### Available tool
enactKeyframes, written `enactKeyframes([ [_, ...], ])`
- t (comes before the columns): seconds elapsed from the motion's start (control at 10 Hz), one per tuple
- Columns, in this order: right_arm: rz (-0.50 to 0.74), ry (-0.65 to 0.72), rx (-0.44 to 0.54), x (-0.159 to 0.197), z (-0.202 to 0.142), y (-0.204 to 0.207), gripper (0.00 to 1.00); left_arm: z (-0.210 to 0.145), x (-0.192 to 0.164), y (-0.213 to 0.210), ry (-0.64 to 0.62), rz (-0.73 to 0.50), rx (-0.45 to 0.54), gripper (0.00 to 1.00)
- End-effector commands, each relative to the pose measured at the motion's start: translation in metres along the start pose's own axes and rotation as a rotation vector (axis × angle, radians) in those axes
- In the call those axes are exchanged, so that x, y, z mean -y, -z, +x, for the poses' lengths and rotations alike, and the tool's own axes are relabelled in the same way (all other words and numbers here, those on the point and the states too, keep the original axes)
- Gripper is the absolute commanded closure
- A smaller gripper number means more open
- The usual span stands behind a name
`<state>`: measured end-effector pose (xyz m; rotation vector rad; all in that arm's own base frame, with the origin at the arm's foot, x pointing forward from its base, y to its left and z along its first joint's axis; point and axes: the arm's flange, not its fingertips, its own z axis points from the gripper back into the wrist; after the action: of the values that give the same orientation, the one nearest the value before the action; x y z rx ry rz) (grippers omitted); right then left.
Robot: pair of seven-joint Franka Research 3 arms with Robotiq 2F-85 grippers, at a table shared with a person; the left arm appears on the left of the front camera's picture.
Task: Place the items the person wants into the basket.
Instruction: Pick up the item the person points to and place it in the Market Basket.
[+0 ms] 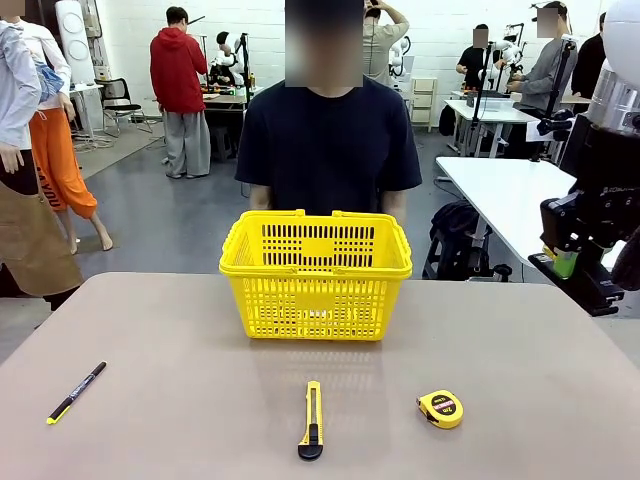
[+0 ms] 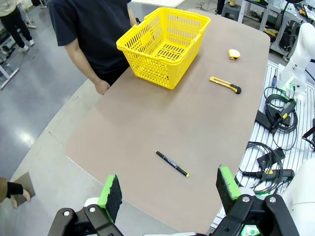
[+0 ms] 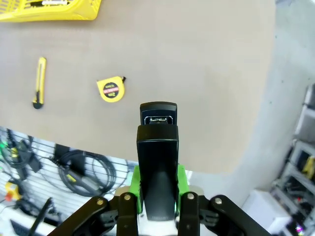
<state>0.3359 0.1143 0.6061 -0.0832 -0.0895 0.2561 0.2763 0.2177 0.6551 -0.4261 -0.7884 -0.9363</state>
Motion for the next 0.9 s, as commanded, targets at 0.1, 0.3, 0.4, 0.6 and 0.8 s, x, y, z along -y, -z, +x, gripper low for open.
enactKeyframes([
  [0.1,-0.194,-0.466,0.003,-0.096,0.1,-0.015,0.68,-0.001,0.0,-0.001,0.004,0.002,0.007,0.0],
  [0.3,-0.171,-0.815,0.039,-0.159,0.161,-0.001,0.68,-0.001,0.0,-0.001,0.004,0.002,0.007,0.0],
  [0.4,-0.151,-0.946,0.047,-0.192,0.185,0.009,0.68,-0.001,0.0,-0.001,0.004,0.002,0.007,0.0],
  [0.6,-0.179,-1.134,0.135,-0.233,0.203,0.012,0.68,-0.001,0.0,-0.001,0.004,0.002,0.007,0.0],
  [0.8,-0.152,-1.283,0.208,-0.244,0.208,0.009,0.68,-0.001,0.0,-0.001,0.004,0.002,0.007,0.0],
])
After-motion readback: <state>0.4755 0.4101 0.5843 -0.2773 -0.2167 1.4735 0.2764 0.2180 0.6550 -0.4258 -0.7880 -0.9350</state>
